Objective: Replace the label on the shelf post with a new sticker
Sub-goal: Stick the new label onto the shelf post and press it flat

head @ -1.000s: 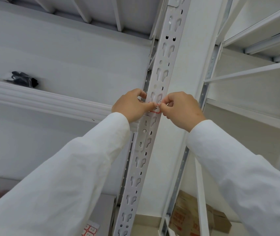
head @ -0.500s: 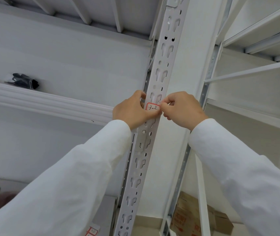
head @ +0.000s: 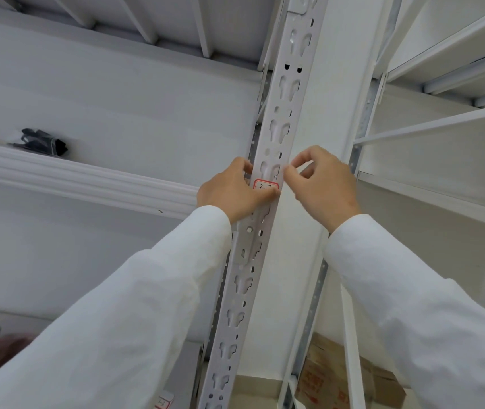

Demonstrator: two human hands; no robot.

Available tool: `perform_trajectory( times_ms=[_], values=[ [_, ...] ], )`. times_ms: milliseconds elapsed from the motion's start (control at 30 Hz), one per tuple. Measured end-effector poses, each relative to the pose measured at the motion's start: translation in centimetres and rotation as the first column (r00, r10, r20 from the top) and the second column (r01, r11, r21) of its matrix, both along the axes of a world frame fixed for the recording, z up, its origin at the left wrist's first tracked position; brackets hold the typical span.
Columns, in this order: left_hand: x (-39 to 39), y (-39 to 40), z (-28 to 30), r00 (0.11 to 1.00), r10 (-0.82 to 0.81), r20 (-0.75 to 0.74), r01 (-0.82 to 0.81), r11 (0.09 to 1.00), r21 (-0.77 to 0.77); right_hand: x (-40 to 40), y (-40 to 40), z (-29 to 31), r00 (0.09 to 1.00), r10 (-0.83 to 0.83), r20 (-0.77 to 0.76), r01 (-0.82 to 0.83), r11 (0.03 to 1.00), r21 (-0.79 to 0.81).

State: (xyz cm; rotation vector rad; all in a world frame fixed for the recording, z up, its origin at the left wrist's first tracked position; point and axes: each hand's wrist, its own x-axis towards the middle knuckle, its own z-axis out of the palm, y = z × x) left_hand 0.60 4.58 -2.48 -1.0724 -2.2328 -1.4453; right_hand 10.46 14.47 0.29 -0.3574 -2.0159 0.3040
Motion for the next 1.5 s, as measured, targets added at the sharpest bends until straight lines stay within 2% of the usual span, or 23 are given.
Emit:
perform_trajectory(
  times_ms=[100,267,367,433,533,767,933,1367,1500],
  values=[
    [0.0,-0.1,0.2,1.0,-0.023,0.02,0.024,1.0,-0.014,0.1,0.7,0.3,0.995,0.1,-0.004,-0.1,0.989,-0.111],
    [-0.5,-0.1,0.7,0.997,-0.037,0.069,0.036,0.999,0.018,-0.6,1.4,-0.2,0.913,0.305,0.272,-0.213,0.923,-0.32],
    [-1.1,-0.9,1.2,0.98,-0.179,0.088,0.176,0.984,0.035,-1.6,1.6,-1.0,0.853,0.395,0.34,-0.283,0.899,-0.334],
    [-1.2,-1.4,1.4,0.96,-0.253,0.121,0.251,0.967,0.031,-2.2,1.5,-1.2,0.858,0.435,0.273,-0.323,0.87,-0.371],
    [-1.5,-1.6,1.4,0.956,-0.269,0.115,0.271,0.963,0.0,-2.6,1.2,-1.0,0.864,0.48,0.151,-0.373,0.813,-0.448],
    [-2.0,-1.2,1.0,0.958,-0.267,0.103,0.27,0.963,-0.02,-2.1,1.6,-0.8,0.824,0.537,0.184,-0.404,0.782,-0.474],
    [-1.6,-1.2,1.1,0.967,-0.241,0.079,0.243,0.97,-0.015,-1.8,1.7,-1.2,0.78,0.611,0.131,-0.463,0.706,-0.535],
    [-2.3,-1.9,1.3,0.938,-0.333,0.099,0.341,0.936,-0.088,-1.7,2.4,-2.2,0.736,0.676,0.034,-0.539,0.617,-0.574],
    [-2.3,-2.0,1.4,0.934,-0.342,0.1,0.352,0.93,-0.108,-1.7,2.5,-2.0,0.743,0.668,0.041,-0.525,0.619,-0.584]
  ],
)
